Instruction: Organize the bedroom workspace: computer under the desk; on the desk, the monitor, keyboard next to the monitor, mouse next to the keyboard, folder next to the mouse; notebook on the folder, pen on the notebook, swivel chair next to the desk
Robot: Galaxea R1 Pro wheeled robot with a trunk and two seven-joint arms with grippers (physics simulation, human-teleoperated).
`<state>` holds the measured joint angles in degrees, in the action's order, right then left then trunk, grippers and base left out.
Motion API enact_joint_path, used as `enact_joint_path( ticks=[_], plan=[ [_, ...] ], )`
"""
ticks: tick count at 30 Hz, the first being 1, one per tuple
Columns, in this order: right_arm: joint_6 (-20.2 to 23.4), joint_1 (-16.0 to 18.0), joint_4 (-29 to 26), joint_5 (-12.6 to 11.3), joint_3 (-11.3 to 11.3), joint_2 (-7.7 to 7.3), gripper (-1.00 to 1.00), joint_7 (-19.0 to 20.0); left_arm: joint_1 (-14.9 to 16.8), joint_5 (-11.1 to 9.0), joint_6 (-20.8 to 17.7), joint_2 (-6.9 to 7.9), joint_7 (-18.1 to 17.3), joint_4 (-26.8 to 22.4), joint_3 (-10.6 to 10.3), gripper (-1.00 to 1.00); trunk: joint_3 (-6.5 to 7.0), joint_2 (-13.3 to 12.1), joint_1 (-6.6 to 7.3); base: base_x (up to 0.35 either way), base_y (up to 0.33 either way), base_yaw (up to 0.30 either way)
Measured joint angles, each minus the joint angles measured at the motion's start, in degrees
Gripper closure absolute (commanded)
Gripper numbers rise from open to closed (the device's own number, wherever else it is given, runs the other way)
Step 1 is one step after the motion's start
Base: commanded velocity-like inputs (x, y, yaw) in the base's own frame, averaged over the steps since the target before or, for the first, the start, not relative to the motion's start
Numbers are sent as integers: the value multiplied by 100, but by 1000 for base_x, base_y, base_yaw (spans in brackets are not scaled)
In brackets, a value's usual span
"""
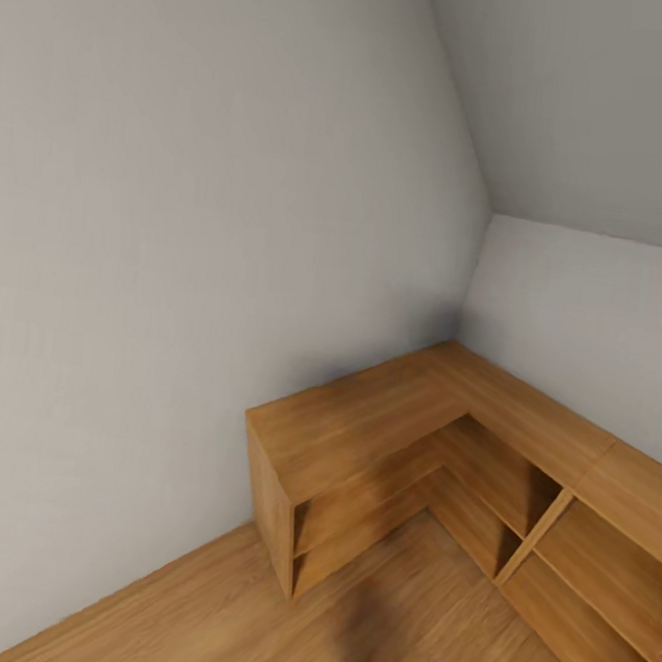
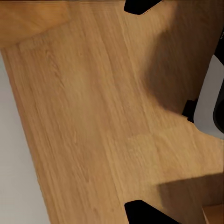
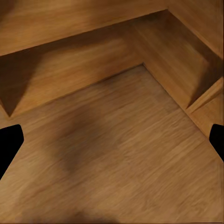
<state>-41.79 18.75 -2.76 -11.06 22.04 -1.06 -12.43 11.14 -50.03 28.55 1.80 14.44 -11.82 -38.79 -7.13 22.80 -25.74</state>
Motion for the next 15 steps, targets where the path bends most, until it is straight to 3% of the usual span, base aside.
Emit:
enact_joint_path(
  ticks=[15],
  plan=[
    [0, 0, -1, 0, 2, -3, -100, 1, 0, 0, -7, 0, 0, 0, 0, -100, 0, 0, -1, 12, 3, -299]
  ],
)
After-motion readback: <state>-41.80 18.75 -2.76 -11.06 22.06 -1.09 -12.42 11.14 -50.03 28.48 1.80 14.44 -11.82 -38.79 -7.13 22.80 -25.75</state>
